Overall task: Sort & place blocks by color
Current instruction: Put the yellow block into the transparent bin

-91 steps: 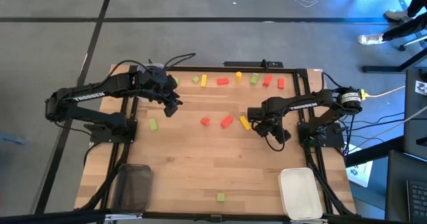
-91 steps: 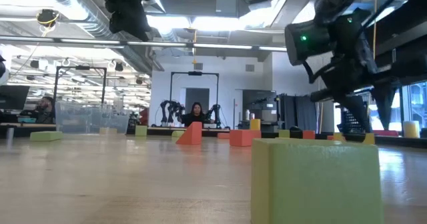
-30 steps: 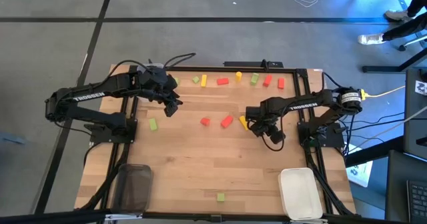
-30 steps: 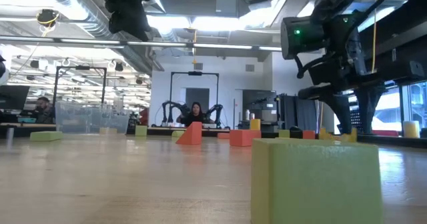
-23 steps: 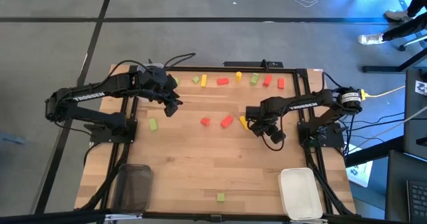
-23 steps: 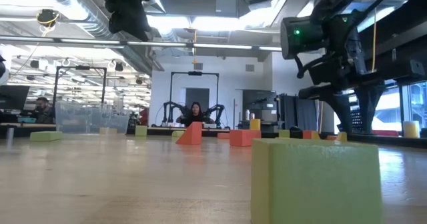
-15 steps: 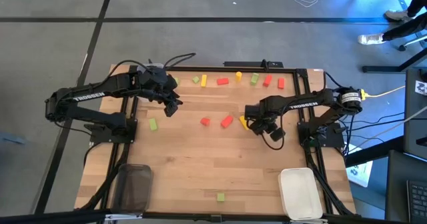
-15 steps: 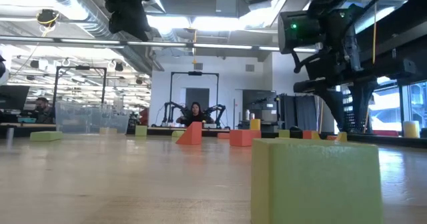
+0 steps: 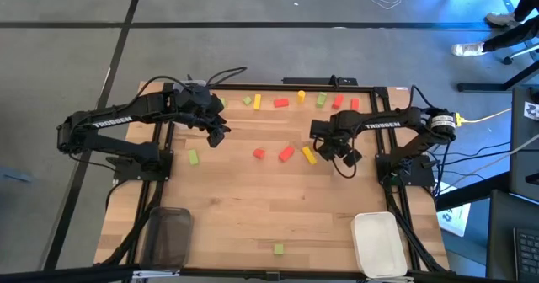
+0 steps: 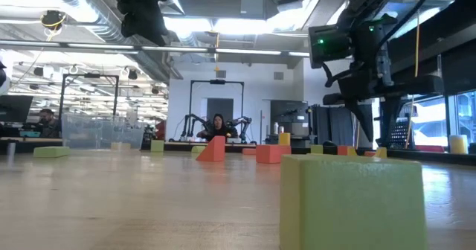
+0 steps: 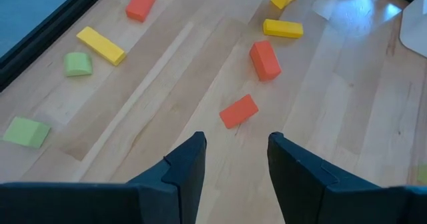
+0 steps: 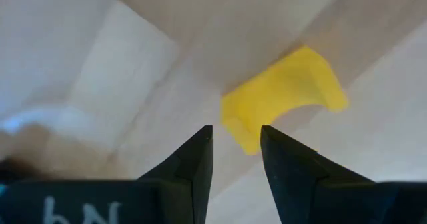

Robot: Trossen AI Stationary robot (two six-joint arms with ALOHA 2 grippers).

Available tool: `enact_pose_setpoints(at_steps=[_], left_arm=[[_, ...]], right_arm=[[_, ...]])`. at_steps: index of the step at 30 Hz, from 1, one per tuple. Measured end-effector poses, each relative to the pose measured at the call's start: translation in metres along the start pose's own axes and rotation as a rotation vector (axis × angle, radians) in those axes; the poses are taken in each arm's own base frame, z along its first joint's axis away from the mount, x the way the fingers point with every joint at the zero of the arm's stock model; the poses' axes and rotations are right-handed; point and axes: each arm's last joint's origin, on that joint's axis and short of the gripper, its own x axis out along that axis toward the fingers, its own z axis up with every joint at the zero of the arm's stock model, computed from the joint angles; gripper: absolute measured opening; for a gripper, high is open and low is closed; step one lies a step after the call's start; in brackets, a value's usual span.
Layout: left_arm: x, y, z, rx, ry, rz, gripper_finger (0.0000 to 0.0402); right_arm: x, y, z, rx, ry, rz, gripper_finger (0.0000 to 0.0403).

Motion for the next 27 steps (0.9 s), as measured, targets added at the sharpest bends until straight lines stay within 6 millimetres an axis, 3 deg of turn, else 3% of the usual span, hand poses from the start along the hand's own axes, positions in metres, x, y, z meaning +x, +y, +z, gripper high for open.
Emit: enact_pose_setpoints(at_steps=[4,27], left_arm=[[0.0001,0.0001,0.0,0.002,-0.001,0.003,0.015],[0.0,0.0007,0.0002,0.005,-0.007,0.023,0.015]], right_arm=[[-0.0001,0.0027,0.0004,-0.051,-0.052,0.065,0.0126],[0.009,-0.0005,-0.0022,-0.084,-0.077,0.027,0.0127]])
